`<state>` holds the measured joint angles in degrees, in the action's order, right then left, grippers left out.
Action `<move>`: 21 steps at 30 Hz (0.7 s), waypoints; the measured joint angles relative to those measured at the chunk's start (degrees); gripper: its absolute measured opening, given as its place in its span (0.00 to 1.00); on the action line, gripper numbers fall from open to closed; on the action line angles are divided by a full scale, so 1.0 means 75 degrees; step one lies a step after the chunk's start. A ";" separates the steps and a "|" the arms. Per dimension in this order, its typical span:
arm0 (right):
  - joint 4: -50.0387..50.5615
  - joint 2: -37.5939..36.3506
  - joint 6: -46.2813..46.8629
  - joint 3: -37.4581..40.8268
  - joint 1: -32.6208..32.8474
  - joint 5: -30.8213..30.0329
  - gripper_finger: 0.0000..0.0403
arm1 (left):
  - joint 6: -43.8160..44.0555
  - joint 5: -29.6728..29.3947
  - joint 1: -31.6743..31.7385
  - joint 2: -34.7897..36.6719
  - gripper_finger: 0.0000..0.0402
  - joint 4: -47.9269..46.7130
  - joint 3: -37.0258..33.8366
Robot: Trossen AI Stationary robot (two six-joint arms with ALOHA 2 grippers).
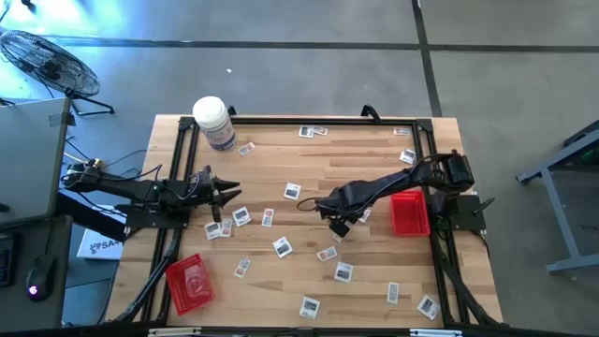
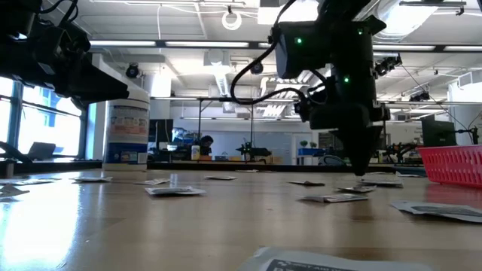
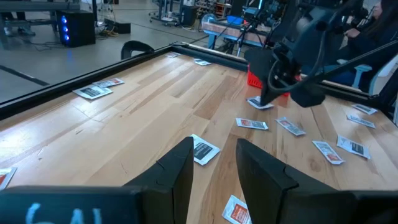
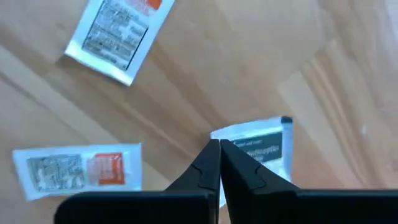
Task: Pick & Place First Aid Supplies
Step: Put the towelette pack into the right red bin
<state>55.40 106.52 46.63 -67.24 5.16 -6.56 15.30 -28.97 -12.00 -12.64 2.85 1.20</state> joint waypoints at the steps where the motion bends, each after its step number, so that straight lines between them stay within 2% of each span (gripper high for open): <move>1: 0.0004 -0.0003 0.0002 0.0000 0.0006 -0.0008 0.00 | 0.0001 0.0002 -0.0001 0.0002 0.30 0.0000 0.0001; 11: 0.0019 -0.0032 0.0321 -0.0008 0.0002 0.0127 0.04 | -0.0002 0.0000 0.0001 0.0001 0.30 0.0000 0.0000; 21: 0.0002 -0.0032 0.0586 -0.0009 -0.0097 -0.0012 0.24 | 0.0001 -0.0001 0.0002 -0.0001 0.30 0.0000 -0.0002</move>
<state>55.42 106.28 51.03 -67.31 4.43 -6.65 15.31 -28.97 -11.99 -12.64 2.85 1.19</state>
